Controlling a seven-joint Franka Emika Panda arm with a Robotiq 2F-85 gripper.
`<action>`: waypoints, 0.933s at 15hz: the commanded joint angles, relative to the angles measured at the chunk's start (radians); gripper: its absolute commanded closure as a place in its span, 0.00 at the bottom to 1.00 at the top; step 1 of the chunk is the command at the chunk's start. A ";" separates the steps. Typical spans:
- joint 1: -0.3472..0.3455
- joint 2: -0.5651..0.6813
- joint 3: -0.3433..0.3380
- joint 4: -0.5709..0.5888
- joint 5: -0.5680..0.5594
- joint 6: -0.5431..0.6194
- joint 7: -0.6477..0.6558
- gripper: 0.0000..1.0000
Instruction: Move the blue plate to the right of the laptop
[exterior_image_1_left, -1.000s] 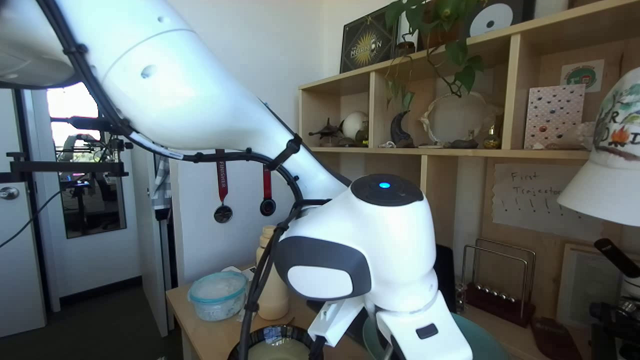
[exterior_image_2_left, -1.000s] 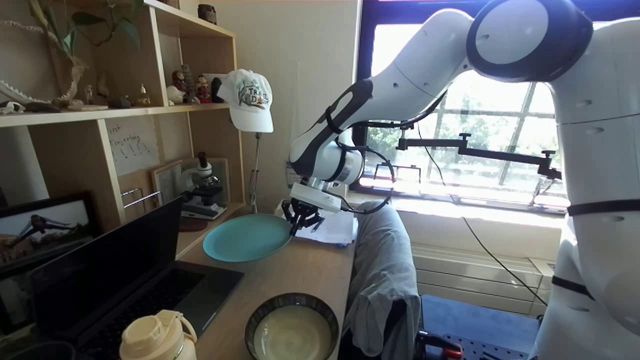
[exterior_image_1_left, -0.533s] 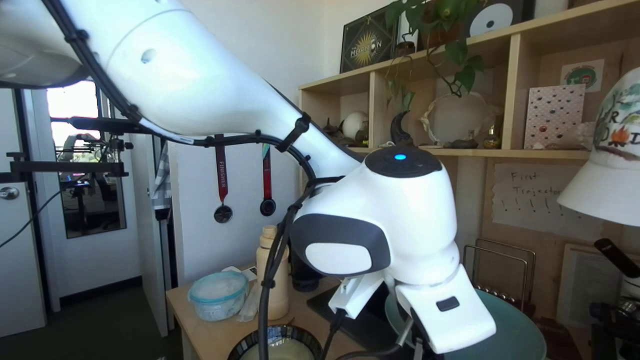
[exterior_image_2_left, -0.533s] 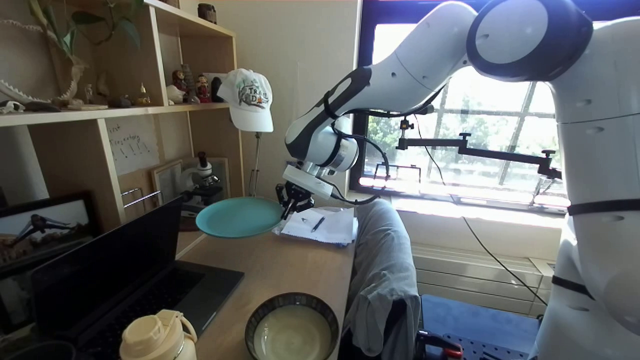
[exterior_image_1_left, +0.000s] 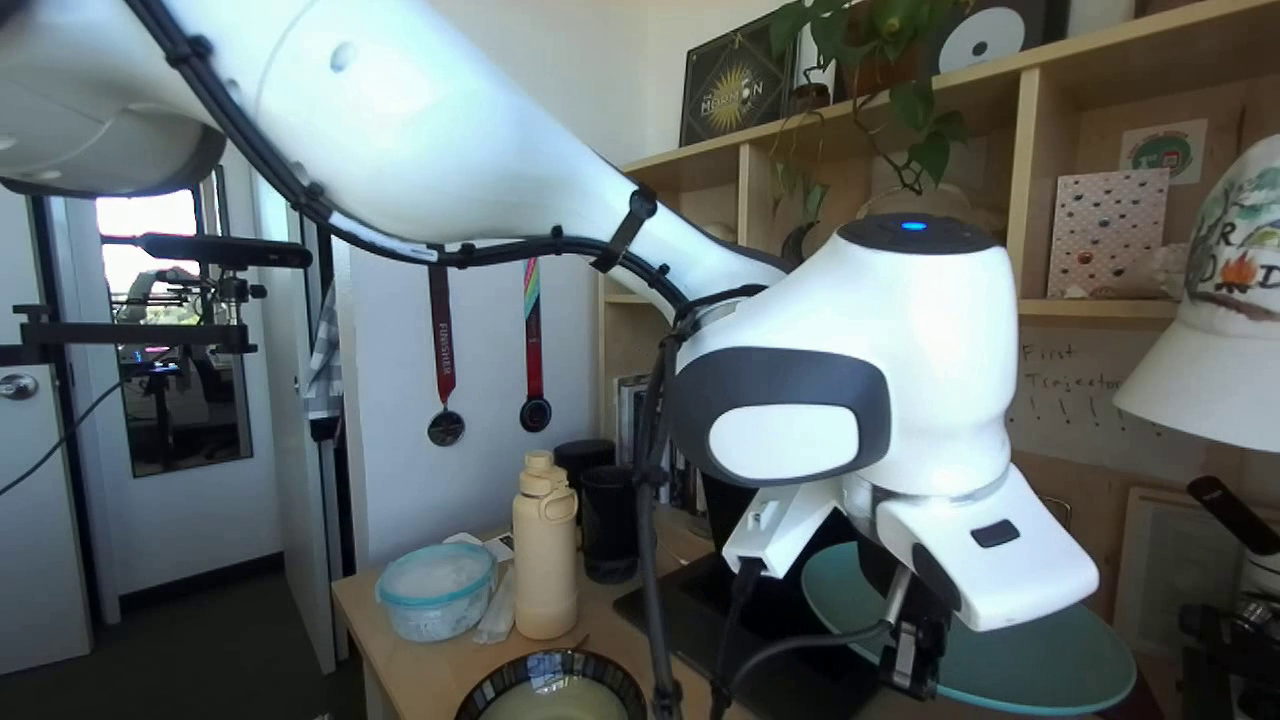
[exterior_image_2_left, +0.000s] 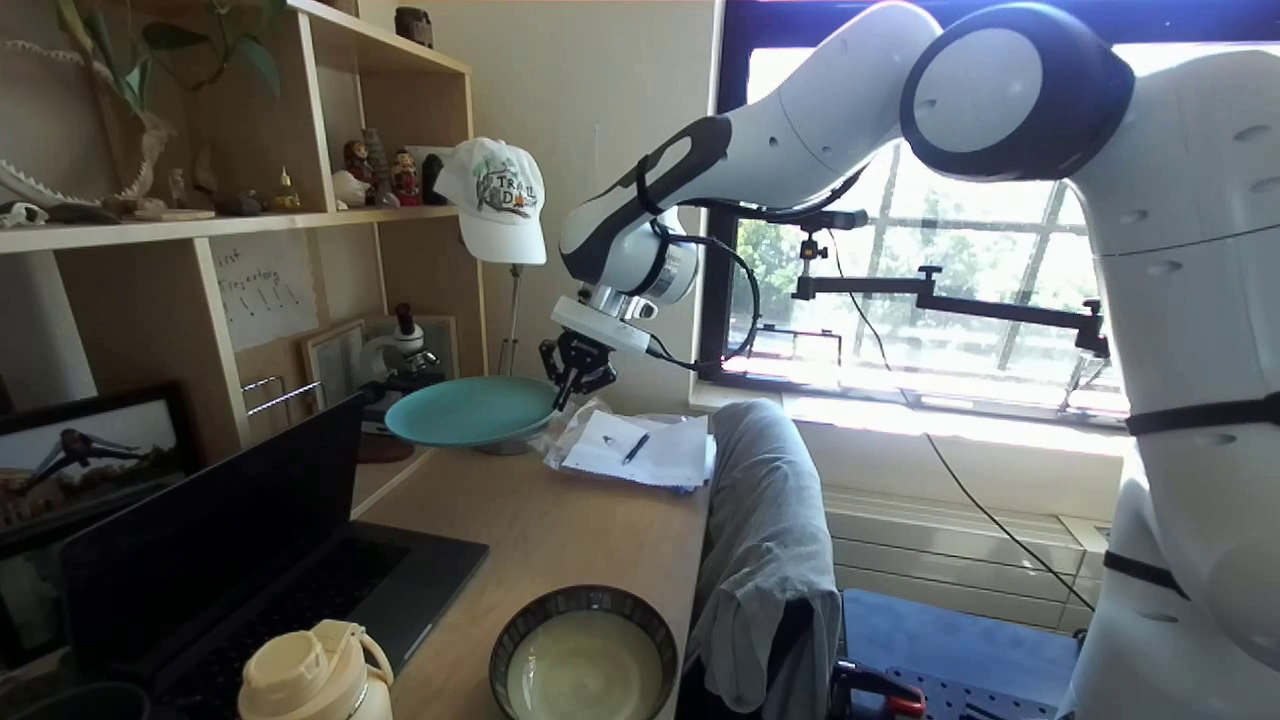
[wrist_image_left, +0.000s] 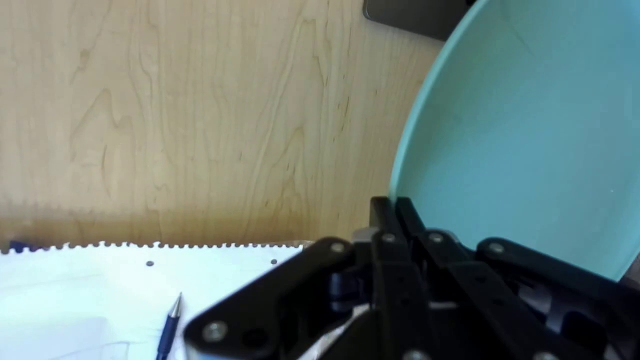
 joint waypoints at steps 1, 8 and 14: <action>0.000 0.088 -0.008 0.140 -0.049 -0.111 0.067 0.99; -0.003 0.231 -0.017 0.287 -0.104 -0.208 0.128 0.99; -0.019 0.281 -0.012 0.319 -0.094 -0.191 0.132 0.99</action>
